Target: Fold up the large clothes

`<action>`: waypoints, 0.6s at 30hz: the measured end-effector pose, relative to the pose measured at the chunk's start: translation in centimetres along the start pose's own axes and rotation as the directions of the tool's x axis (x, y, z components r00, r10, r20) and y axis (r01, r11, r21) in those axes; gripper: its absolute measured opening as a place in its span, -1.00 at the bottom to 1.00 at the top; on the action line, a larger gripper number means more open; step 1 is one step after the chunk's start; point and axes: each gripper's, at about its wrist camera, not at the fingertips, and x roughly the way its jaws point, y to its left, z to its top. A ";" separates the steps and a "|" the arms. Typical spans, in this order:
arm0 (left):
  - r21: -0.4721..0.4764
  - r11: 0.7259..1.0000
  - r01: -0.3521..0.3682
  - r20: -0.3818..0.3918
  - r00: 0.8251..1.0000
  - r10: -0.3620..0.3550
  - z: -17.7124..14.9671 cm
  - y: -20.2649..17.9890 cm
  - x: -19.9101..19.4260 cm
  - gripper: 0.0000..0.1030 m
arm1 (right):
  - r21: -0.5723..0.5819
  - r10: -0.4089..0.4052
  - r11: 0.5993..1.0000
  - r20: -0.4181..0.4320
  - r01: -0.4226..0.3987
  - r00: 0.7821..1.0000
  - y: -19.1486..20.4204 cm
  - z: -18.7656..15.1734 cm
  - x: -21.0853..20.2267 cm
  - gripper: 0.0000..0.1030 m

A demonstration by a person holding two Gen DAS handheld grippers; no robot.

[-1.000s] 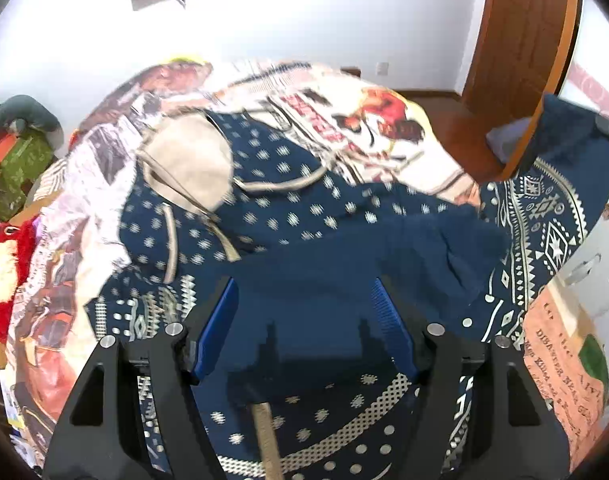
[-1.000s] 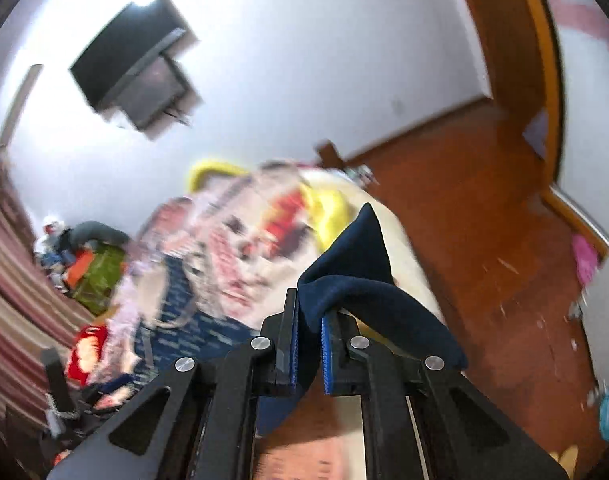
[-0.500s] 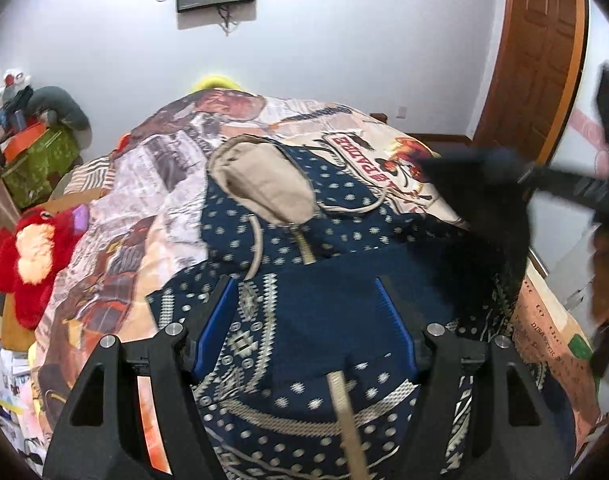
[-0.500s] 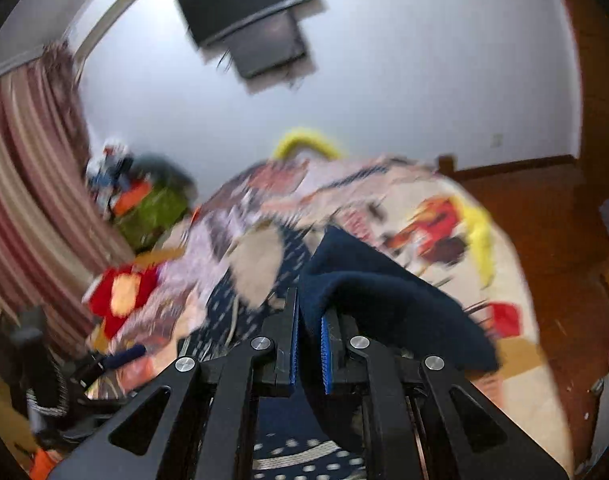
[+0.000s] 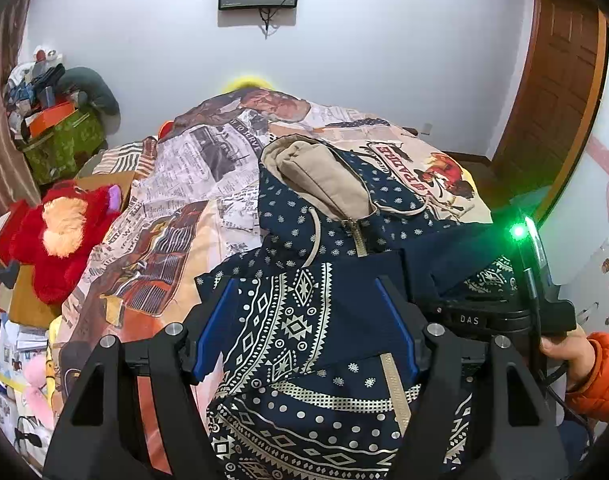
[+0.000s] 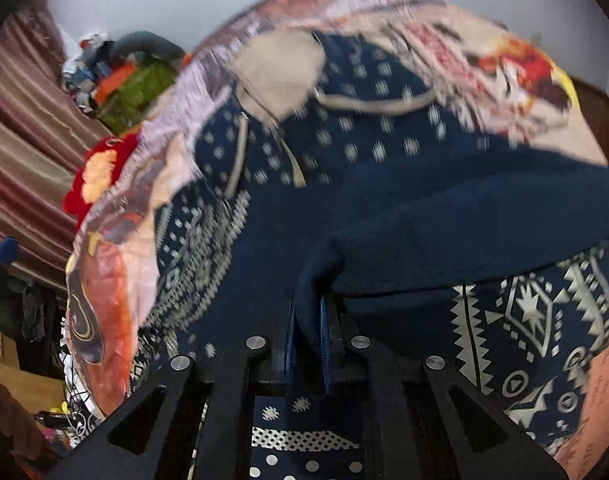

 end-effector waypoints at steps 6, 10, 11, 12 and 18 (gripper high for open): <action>0.022 1.000 -0.009 0.007 1.000 0.009 0.1 -0.7 -0.4 0.33 | 0.023 0.003 1.000 -0.069 -0.001 0.998 -1.4 -0.4 -0.2 -0.43; 0.067 0.998 -0.005 0.015 1.000 0.004 0.6 -2.8 -0.8 0.33 | -0.022 0.005 1.000 0.006 -0.005 1.000 -1.9 -1.0 -3.6 0.13; 0.077 0.997 0.000 0.015 1.000 -0.001 0.8 -3.4 -0.8 0.33 | -0.027 0.003 1.000 0.021 -0.002 1.000 -2.0 -1.0 -4.3 0.14; 0.088 0.996 0.004 0.015 1.000 -0.005 1.0 -4.1 -0.8 0.33 | -0.030 -0.003 1.000 0.045 0.004 0.999 -2.6 -1.0 -5.5 0.14; 0.137 0.986 0.091 -0.038 0.996 -0.087 2.7 -9.3 1.4 0.36 | 0.008 -0.065 0.998 0.201 0.065 0.977 -7.6 -1.7 -12.9 0.24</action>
